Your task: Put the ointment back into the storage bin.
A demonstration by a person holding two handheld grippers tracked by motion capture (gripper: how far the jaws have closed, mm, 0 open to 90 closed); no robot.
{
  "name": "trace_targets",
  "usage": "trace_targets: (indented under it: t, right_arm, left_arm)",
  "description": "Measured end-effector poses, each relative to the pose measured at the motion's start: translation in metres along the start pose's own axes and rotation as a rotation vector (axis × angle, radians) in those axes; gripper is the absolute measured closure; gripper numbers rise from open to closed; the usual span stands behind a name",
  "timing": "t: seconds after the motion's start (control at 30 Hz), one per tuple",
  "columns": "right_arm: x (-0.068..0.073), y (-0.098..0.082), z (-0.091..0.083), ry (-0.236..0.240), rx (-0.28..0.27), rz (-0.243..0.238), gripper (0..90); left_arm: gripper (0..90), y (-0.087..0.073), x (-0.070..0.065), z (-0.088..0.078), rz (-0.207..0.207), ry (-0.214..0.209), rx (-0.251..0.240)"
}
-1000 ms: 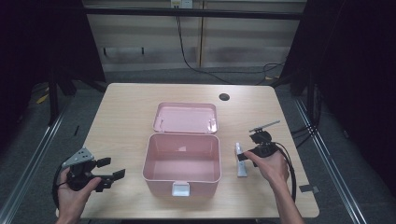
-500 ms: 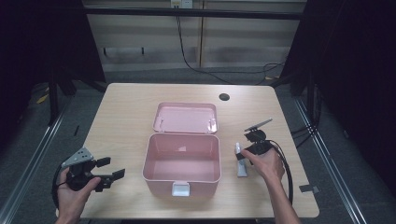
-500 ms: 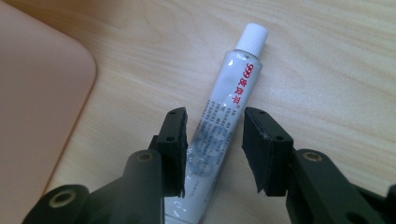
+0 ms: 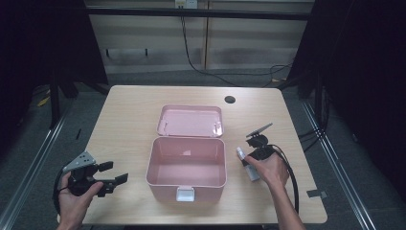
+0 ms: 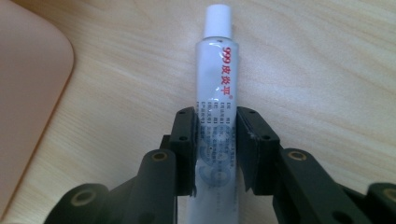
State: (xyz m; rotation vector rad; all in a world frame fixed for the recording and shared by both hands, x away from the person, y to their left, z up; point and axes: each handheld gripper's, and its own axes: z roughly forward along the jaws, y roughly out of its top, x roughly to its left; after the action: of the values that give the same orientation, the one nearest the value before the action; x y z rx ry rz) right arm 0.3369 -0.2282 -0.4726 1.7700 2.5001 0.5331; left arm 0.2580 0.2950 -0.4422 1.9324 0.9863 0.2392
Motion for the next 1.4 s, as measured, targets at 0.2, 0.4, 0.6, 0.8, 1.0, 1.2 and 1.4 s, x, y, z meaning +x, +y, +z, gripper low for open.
trace_targets:
  t: [0.2,0.4,0.6,0.8,1.0,1.2,1.4]
  right_arm:
    - [0.004,0.001,0.0,-0.024,0.016,-0.036,70.8]
    - [0.006,0.002,-0.001,-0.037,0.034,-0.072,71.2]
    - [0.005,0.0,-0.003,-0.034,0.051,-0.098,71.4]
    - [0.007,-0.001,-0.004,-0.044,0.079,-0.127,71.4]
    - [0.014,0.008,-0.002,-0.089,0.146,-0.179,71.3]
    - [0.016,0.013,-0.001,-0.095,0.186,-0.207,71.1]
    - [0.017,0.016,0.001,-0.091,0.219,-0.217,71.3]
  left_arm:
    - [18.9,0.0,0.0,0.0,-0.001,0.001,-0.001]
    - [18.9,0.0,0.0,0.0,-0.001,0.003,0.0]
    - [18.9,0.0,0.0,0.0,0.003,0.004,0.003]
    - [18.9,0.0,0.0,0.001,-0.001,0.006,0.003]
    - [18.9,0.0,0.0,0.0,-0.002,0.004,0.001]
    - [18.9,0.0,0.0,0.0,-0.003,0.005,-0.001]
    - [18.9,0.0,0.001,0.0,-0.004,0.006,0.002]
